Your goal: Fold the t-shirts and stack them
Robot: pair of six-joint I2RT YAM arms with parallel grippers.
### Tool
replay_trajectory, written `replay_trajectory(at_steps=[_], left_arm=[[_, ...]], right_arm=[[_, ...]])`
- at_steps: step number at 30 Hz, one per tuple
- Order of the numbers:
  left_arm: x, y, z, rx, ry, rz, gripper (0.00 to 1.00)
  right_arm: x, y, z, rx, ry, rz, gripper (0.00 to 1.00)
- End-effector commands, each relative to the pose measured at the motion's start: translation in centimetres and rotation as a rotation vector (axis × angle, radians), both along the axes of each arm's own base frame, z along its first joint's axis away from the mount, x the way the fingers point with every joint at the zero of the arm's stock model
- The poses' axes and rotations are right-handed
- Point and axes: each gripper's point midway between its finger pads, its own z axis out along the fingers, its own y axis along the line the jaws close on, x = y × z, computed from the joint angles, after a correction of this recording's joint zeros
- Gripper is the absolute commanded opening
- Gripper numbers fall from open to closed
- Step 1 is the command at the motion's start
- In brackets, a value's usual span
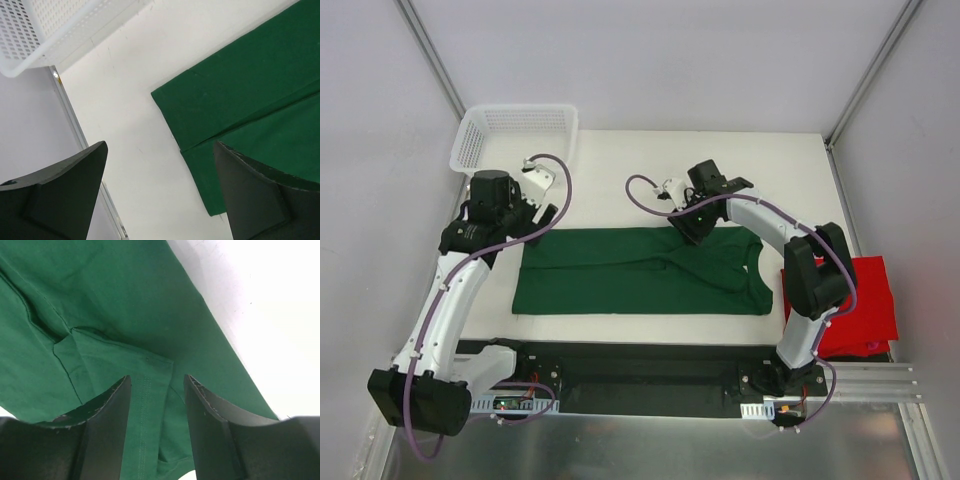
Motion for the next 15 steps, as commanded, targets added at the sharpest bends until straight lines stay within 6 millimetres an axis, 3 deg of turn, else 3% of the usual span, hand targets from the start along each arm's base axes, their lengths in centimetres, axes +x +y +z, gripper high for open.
replay_trajectory(at_steps=[1,5,15], left_arm=[[-1.0,0.3,0.0,-0.055,-0.016,0.025,0.87],[-1.8,0.9,0.6,-0.047,-0.057,0.034,0.88],[-2.8,1.7,0.8,-0.054,-0.082,0.057,0.89]], right_arm=[[-0.1,0.4,0.8,0.005,0.003,0.026,0.50],[0.6,-0.7,-0.1,-0.057,-0.018,0.024,0.51],[0.4,-1.1,-2.4,-0.097,0.028,0.032,0.50]])
